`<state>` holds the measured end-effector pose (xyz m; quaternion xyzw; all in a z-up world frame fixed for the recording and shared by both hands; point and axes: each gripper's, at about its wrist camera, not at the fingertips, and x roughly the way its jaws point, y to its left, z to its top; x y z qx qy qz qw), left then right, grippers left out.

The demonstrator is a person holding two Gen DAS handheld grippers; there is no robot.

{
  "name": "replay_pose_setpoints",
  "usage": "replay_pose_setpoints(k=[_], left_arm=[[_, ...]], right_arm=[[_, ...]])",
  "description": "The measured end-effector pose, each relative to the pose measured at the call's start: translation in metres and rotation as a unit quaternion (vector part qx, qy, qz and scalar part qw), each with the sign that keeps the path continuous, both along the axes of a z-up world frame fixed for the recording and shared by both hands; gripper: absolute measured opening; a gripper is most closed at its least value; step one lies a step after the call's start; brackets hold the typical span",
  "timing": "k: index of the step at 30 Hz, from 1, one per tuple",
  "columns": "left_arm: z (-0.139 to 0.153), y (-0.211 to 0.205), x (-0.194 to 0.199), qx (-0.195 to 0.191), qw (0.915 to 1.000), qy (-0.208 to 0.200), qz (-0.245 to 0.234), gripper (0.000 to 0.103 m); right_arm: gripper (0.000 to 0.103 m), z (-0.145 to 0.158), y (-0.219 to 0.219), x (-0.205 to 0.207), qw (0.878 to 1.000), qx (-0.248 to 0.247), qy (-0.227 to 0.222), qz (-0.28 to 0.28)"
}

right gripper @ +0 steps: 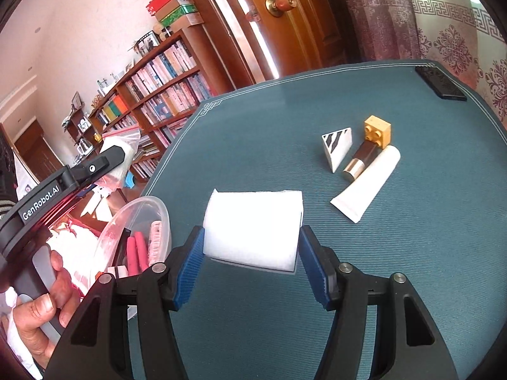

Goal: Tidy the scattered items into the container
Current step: 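Release the bandage roll into the bowl with the left gripper while the right holds the sponge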

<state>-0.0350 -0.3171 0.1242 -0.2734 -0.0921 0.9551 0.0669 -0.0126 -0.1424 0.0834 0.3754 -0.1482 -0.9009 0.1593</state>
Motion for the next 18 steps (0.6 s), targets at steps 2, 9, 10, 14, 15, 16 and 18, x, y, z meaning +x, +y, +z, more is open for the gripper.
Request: replay_pose_setpoints(k=[2,9,10,14,15,16,18], left_arm=[[-0.004,-0.013,0.006,-0.007,0.9998,-0.005,0.015,0.041],[-0.024,-0.051,0.019,-0.023,0.9974,-0.03,0.062,0.041],[-0.028,-0.056,0.02,-0.023,0.9968,-0.035,0.068,0.041],[-0.041,-0.071,0.023,-0.016,0.995,-0.056,0.081,0.041],[-0.044,-0.073,0.023,-0.014,0.9947,-0.06,0.083,0.042],[-0.046,-0.075,0.024,-0.012,0.9944,-0.063,0.084,0.043],[-0.05,-0.079,0.024,-0.008,0.9938,-0.069,0.087,0.053]], right_arm=[[0.063,0.001,-0.006,-0.001,1.0,0.0,0.002,0.008],[0.063,0.001,-0.025,-0.004,1.0,0.0,0.002,0.03],[0.063,0.002,-0.028,-0.004,0.999,0.001,0.002,0.033],[0.063,0.001,-0.038,-0.003,0.999,0.004,0.003,0.042],[0.063,0.001,-0.04,-0.003,0.999,0.004,0.002,0.044],[0.063,0.001,-0.042,-0.003,0.999,0.004,0.001,0.045],[0.063,0.0,-0.046,-0.004,0.999,0.005,0.0,0.048]])
